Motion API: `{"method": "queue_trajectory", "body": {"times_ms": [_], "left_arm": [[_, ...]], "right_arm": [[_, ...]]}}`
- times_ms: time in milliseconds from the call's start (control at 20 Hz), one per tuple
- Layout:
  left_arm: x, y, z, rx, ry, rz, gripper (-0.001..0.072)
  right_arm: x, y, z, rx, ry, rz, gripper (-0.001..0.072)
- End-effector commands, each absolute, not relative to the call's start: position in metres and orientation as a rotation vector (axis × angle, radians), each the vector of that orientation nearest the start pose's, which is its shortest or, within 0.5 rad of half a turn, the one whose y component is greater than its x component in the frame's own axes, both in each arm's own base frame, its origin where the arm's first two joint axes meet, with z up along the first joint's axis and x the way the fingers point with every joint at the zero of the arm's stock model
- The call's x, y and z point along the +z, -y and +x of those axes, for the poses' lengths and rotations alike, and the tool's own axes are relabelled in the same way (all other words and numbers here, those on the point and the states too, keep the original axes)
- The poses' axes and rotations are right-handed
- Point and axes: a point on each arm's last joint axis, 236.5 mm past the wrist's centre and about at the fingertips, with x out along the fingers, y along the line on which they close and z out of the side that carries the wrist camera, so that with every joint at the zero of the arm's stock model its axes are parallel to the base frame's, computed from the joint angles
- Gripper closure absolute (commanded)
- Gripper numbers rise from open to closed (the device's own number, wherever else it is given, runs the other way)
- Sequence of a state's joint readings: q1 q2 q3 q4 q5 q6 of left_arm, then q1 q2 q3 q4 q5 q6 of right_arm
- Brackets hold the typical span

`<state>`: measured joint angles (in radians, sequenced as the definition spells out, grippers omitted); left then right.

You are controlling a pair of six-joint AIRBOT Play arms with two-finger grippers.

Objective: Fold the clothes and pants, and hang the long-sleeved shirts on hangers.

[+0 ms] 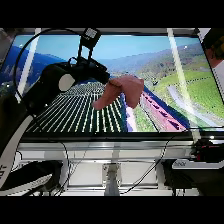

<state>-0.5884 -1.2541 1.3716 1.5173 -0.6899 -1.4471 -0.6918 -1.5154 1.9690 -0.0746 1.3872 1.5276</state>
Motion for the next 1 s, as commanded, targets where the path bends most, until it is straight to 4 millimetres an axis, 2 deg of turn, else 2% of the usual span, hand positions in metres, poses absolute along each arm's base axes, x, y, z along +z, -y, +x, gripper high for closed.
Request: {"method": "queue_trajectory", "body": {"times_ms": [0, 100, 150, 250, 350, 500, 600, 700, 750, 800, 850, 950], "left_arm": [[0.162, 0.277, 0.412, -0.611, -0.595, 0.280, 0.0697], [0.153, 0.258, 0.418, -0.558, -0.630, 0.307, 0.0699], [0.145, 0.245, 0.422, -0.534, -0.657, 0.301, 0.0699], [0.113, 0.213, 0.424, -0.464, -0.769, 0.218, 0.0700], [0.072, 0.186, 0.415, -0.418, -0.887, 0.102, 0.0700], [0.017, 0.148, 0.388, -0.345, -1.015, -0.031, 0.0699], [-0.009, 0.132, 0.372, -0.304, -1.057, -0.107, 0.0700], [-0.029, 0.132, 0.357, -0.296, -1.101, -0.196, 0.0700], [-0.037, 0.137, 0.349, -0.317, -1.119, -0.215, 0.0700], [-0.042, 0.145, 0.343, -0.341, -1.132, -0.253, 0.0700], [-0.044, 0.153, 0.338, -0.361, -1.137, -0.301, 0.0700], [-0.044, 0.166, 0.338, -0.390, -1.114, -0.386, 0.0700]], "right_arm": [[0.306, 0.098, 0.455, 0.374, -0.580, 0.870, 0.0698], [0.260, 0.113, 0.450, 0.269, -0.721, 0.820, 0.0700], [0.244, 0.112, 0.448, 0.273, -0.768, 0.837, 0.0700], [0.212, 0.096, 0.450, 0.311, -0.864, 0.891, 0.0700], [0.169, 0.067, 0.450, 0.365, -0.981, 0.921, 0.0699], [0.093, 0.012, 0.438, 0.399, -1.210, 0.933, 0.0699], [0.049, -0.025, 0.427, 0.432, -1.361, 0.942, 0.0698], [0.016, -0.056, 0.423, 0.473, -1.472, 0.946, 0.0688], [0.002, -0.068, 0.423, 0.494, -1.502, 0.933, 0.0618], [-0.013, -0.078, 0.422, 0.512, -1.536, 0.915, 0.0439], [-0.028, -0.086, 0.419, 0.526, -1.576, 0.899, 0.0303], [-0.059, -0.096, 0.409, 0.516, -1.668, 0.878, 0.0297]]}}
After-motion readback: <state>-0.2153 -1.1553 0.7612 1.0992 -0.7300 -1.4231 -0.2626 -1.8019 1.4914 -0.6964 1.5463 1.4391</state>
